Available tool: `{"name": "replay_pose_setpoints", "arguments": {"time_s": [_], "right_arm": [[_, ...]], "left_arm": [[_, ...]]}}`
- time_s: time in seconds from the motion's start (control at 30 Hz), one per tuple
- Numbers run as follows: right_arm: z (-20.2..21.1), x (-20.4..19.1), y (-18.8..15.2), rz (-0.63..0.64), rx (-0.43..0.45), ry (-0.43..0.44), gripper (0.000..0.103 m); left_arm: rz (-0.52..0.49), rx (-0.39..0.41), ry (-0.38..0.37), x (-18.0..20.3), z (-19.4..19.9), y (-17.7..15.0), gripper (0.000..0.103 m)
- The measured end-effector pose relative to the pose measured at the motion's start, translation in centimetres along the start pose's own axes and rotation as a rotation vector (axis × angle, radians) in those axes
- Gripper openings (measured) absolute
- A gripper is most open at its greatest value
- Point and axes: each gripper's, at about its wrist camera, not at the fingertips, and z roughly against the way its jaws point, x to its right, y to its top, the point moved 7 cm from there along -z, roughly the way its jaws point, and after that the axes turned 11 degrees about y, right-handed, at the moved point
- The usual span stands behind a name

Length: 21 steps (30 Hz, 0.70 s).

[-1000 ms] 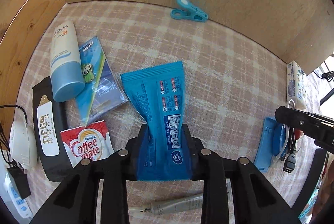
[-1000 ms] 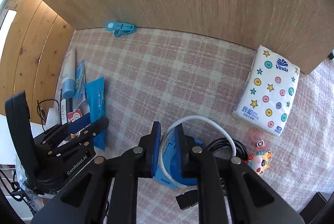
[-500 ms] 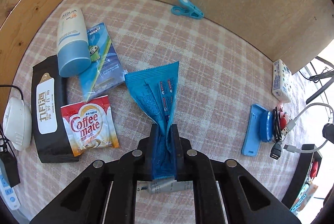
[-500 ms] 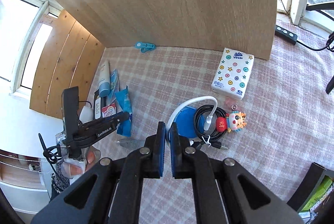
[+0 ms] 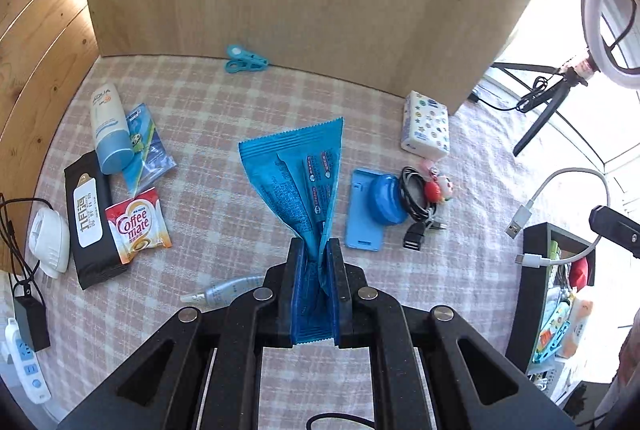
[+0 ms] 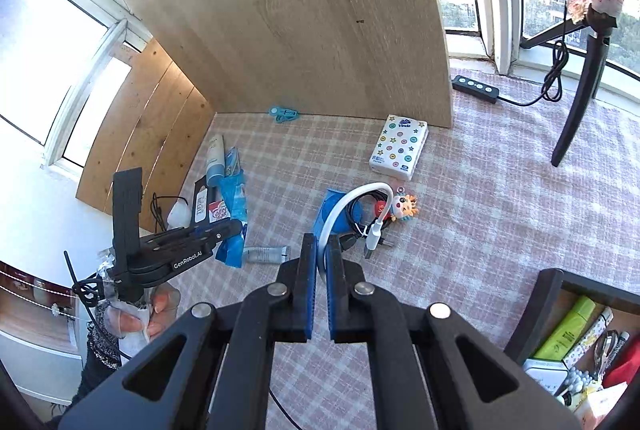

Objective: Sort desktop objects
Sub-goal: 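Carry the blue packet and white cable into the black tray and open both grippers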

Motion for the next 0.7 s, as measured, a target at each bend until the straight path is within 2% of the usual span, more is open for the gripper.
{"name": "replay_pose_setpoints", "arguments": {"time_s": [0.2,0.5,0.7], "right_arm": [[6.2,3.4,-2.6,-0.047,0.068,-0.075,0.005],[16.9,11.4,-7.8,-0.163,0.163,-0.259,0.005],[23.1,16.5,-11.4,-0.248,0.207,-0.357,0.005]], "left_arm": [[-0.132,0.036,-0.070,8.0,4.3,-1.2,0.010],[-0.357,0.031,-0.206,23.7,6.6,-5.2,0.010],[-0.462,0.016,-0.239,31.3,6.7,-8.1,0.010]]}}
